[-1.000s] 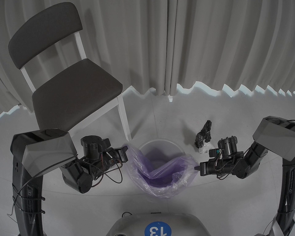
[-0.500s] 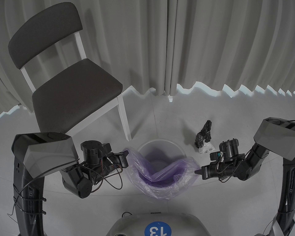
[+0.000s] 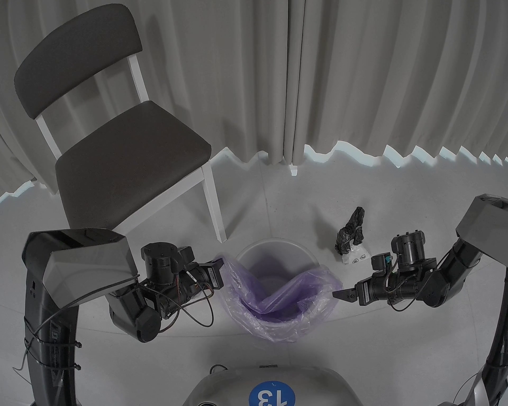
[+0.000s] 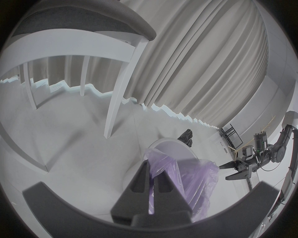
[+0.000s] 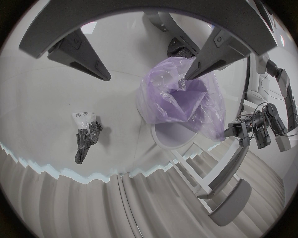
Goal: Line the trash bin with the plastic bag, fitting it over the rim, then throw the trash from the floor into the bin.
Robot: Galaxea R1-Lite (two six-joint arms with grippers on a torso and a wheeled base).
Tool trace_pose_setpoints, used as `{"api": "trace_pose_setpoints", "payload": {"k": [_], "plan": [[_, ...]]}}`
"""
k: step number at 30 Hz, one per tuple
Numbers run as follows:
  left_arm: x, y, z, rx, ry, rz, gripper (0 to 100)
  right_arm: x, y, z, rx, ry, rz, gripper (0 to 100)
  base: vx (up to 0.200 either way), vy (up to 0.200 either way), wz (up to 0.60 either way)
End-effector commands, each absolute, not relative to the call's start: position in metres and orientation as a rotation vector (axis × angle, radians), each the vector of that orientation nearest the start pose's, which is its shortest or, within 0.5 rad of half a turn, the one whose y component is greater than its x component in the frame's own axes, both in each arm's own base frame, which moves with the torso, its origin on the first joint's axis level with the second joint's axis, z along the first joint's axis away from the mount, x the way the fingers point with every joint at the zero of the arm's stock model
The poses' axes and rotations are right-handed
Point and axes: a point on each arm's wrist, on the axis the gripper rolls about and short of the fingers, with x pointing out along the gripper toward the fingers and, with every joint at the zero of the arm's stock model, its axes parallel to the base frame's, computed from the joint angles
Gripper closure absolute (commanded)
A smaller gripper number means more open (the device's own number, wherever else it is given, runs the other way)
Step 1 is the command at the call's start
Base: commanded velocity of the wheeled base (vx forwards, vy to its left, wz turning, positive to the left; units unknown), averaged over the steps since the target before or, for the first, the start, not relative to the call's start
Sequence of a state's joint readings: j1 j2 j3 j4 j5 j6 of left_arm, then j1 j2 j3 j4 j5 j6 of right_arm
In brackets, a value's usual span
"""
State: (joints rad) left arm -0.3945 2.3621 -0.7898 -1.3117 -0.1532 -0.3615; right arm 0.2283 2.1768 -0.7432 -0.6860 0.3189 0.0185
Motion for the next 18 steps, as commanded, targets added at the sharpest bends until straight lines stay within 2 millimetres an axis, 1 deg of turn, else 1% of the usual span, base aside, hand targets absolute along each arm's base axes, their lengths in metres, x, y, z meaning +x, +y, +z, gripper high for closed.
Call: {"api": "trace_pose_setpoints", "payload": {"k": [1,3,8,13,18], "plan": [[0.356,-0.150,0.007,-0.319,0.364,-0.484,100,0.333,0.084,0.018,0.050,0.752,0.514,0,0.000,0.000,0.00],[0.357,-0.149,0.005,-0.319,0.368,-0.479,100,0.333,0.084,0.018,0.049,0.750,0.515,0,0.000,0.000,0.00],[0.363,-0.146,-0.009,-0.318,0.388,-0.462,100,0.333,0.084,0.020,0.049,0.747,0.514,0,0.000,0.000,0.00],[0.367,-0.156,-0.030,-0.302,0.397,-0.457,100,0.332,0.084,0.020,0.048,0.747,0.515,0,0.000,0.000,0.00],[0.368,-0.153,-0.042,-0.275,0.413,-0.446,100,0.333,0.084,0.018,0.047,0.751,0.516,0,0.000,0.000,0.00]]}}
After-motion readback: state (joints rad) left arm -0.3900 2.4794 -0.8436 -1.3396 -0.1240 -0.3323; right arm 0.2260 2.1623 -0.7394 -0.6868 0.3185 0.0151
